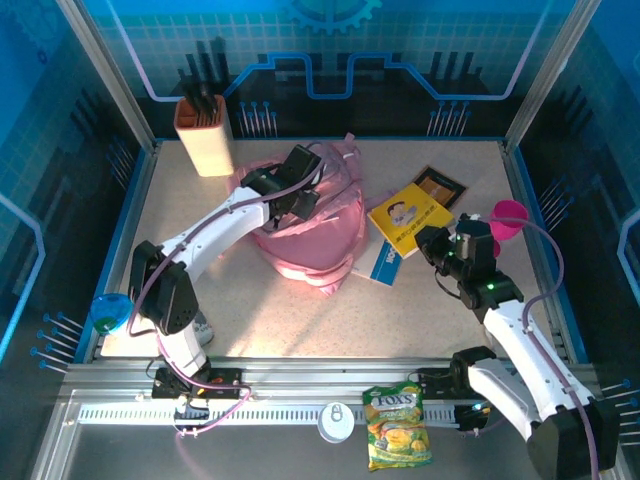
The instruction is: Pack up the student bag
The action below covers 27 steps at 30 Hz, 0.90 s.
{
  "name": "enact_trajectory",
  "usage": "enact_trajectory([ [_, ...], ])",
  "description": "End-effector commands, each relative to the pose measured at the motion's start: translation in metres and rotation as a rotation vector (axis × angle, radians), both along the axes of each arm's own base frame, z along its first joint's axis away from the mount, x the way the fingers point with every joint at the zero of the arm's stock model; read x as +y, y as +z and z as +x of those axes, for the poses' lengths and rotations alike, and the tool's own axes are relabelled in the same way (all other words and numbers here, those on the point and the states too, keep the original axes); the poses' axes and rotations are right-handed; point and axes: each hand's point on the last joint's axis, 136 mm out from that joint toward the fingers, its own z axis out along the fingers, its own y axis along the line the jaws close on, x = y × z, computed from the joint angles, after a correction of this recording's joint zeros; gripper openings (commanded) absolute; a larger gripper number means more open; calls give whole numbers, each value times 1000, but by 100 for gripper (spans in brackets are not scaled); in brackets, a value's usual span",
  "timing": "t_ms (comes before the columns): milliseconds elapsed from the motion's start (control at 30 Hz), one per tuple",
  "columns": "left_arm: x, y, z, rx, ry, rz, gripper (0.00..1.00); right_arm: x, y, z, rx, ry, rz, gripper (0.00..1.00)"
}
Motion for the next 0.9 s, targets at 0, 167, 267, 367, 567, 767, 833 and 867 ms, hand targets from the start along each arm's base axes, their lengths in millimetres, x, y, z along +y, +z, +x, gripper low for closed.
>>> enact_trajectory([
  [0, -16, 46, 12, -136, 6, -153, 0, 31, 26, 6, -77, 97, 77, 12],
  [167, -20, 50, 15, -139, 15, -179, 0, 64, 33, 6, -118, 155, 91, 12],
  [267, -21, 50, 15, -138, 14, -189, 0, 79, 34, 8, -133, 176, 94, 12],
  [367, -23, 52, 14, -136, 12, -204, 0, 95, 30, 15, -122, 198, 159, 13],
  [567, -22, 61, 15, -157, 5, -204, 0, 128, 41, 41, -155, 253, 302, 13],
  [767, -27, 70, 19, -178, -2, -230, 0, 141, 25, 74, -125, 144, 292, 14],
  [833, -28, 71, 21, -180, 1, -236, 0, 148, 19, 85, -117, 119, 272, 14],
  [867, -28, 73, 22, -183, 4, -237, 0, 154, 16, 92, -112, 113, 261, 14],
])
